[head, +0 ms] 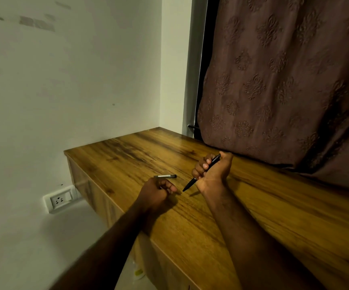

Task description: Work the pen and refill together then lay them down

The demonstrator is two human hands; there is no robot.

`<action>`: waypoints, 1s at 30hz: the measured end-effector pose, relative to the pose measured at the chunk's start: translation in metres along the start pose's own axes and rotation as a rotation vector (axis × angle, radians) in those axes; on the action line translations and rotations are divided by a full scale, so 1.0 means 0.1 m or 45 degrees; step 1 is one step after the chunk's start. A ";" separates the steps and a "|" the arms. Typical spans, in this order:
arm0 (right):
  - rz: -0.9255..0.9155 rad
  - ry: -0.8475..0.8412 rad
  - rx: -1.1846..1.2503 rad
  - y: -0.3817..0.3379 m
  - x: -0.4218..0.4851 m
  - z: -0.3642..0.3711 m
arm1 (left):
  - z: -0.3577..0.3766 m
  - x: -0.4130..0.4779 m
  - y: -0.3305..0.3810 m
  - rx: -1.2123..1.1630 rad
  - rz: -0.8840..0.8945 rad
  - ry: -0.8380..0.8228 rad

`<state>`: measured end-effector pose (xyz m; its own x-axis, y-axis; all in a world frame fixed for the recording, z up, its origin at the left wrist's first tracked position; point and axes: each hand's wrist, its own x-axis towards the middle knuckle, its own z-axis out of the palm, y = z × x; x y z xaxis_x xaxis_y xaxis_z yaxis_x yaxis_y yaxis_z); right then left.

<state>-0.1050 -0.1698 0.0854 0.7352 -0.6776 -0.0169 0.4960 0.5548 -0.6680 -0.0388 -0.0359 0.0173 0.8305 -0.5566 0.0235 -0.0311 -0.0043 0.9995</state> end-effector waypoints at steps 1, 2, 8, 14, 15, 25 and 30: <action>0.002 0.003 0.005 0.01 -0.01 0.02 | 0.00 -0.01 0.00 0.006 -0.005 -0.008; 0.000 0.007 0.010 0.00 -0.01 0.03 | -0.01 0.00 0.00 0.002 -0.012 -0.022; -0.044 0.047 -0.014 -0.03 0.00 0.03 | -0.02 -0.02 0.02 0.117 -0.008 -0.075; -0.025 0.024 0.041 -0.05 0.00 0.04 | -0.02 -0.02 0.02 0.310 0.066 -0.071; -0.029 0.022 0.032 -0.05 -0.01 0.05 | -0.03 -0.02 0.03 0.318 0.059 -0.065; -0.029 0.006 0.023 -0.04 -0.01 0.02 | -0.05 0.00 0.01 0.223 0.087 -0.073; -0.002 -0.027 0.035 -0.06 -0.01 0.03 | -0.04 0.05 -0.09 -0.005 0.042 -0.046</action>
<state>-0.1078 -0.1709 0.0913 0.7439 -0.6682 0.0002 0.5096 0.5671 -0.6471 -0.0323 -0.0347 0.0090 0.8082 -0.5863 0.0558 -0.0557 0.0181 0.9983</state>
